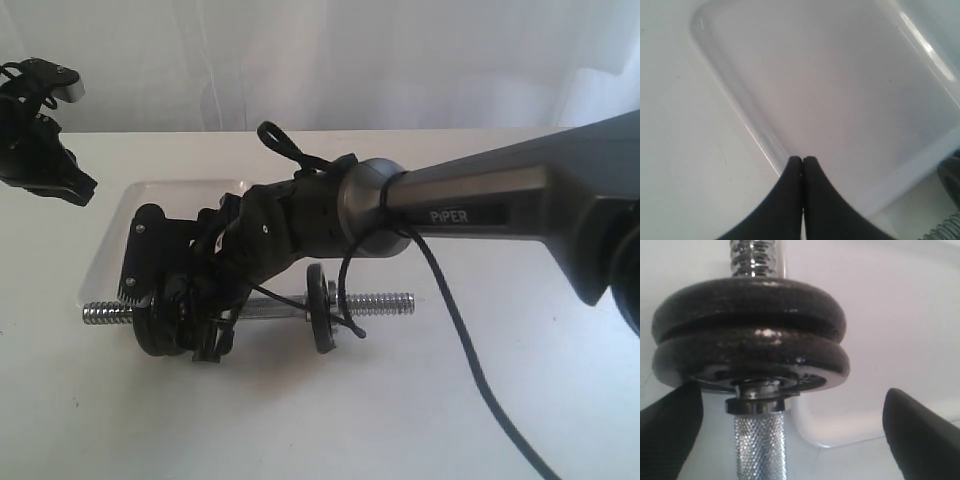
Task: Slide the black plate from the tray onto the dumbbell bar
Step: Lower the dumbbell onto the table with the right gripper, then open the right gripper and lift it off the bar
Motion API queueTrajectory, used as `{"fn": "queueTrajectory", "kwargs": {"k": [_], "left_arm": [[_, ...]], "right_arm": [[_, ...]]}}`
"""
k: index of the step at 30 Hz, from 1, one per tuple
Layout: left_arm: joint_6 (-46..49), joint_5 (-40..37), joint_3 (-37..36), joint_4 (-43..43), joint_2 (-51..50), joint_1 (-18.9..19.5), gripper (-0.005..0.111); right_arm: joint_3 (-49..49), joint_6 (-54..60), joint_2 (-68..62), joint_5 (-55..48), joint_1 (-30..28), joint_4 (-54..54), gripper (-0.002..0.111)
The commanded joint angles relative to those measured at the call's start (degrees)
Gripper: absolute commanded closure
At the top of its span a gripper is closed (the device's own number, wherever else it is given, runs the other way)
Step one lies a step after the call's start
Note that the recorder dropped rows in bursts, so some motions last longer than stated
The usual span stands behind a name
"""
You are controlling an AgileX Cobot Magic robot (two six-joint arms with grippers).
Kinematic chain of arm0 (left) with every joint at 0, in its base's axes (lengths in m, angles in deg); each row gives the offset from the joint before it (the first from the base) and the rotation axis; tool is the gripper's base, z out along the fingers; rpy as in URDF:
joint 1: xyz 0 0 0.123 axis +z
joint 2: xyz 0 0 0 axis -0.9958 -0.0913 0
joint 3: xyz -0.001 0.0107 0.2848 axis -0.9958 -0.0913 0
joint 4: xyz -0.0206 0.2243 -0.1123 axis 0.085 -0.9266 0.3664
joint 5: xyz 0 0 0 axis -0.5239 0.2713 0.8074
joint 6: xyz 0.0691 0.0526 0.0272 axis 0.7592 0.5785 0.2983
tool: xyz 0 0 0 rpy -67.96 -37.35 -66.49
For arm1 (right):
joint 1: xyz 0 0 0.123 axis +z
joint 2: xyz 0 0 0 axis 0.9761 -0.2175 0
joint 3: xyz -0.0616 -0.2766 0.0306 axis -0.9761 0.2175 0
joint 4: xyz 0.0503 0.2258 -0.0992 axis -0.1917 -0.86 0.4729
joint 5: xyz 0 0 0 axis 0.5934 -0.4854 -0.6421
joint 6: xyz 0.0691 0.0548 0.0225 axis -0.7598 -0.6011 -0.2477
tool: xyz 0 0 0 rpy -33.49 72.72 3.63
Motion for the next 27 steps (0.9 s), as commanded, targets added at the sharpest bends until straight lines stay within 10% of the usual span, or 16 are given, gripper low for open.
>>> {"fn": "queueTrajectory", "kwargs": {"k": [1,8,12,18,27], "left_arm": [[-0.38,-0.82,-0.37,0.74,0.88,-0.02,0.107],[-0.38,-1.09,-0.37,1.36,0.88,-0.02,0.107],[-0.38,-1.48,-0.37,1.63,0.88,-0.02,0.107],[-0.98,-1.81,-0.37,1.63,0.88,-0.02,0.107],[-3.04,-1.81,-0.37,1.4,0.88,-0.02,0.107]], "right_arm": [[-0.46,-0.7,3.44,-4.31,-0.01,-0.02,0.019],[-0.46,-4.33,8.73,-7.78,-0.01,1.86,0.036],[-0.46,-14.25,11.82,-7.29,-1.83,7.61,0.106],[-0.46,-43.5,14.76,-13.47,-14.09,17.54,0.108],[0.78,-52.21,16.09,-33.72,-30.37,22.71,0.108]]}}
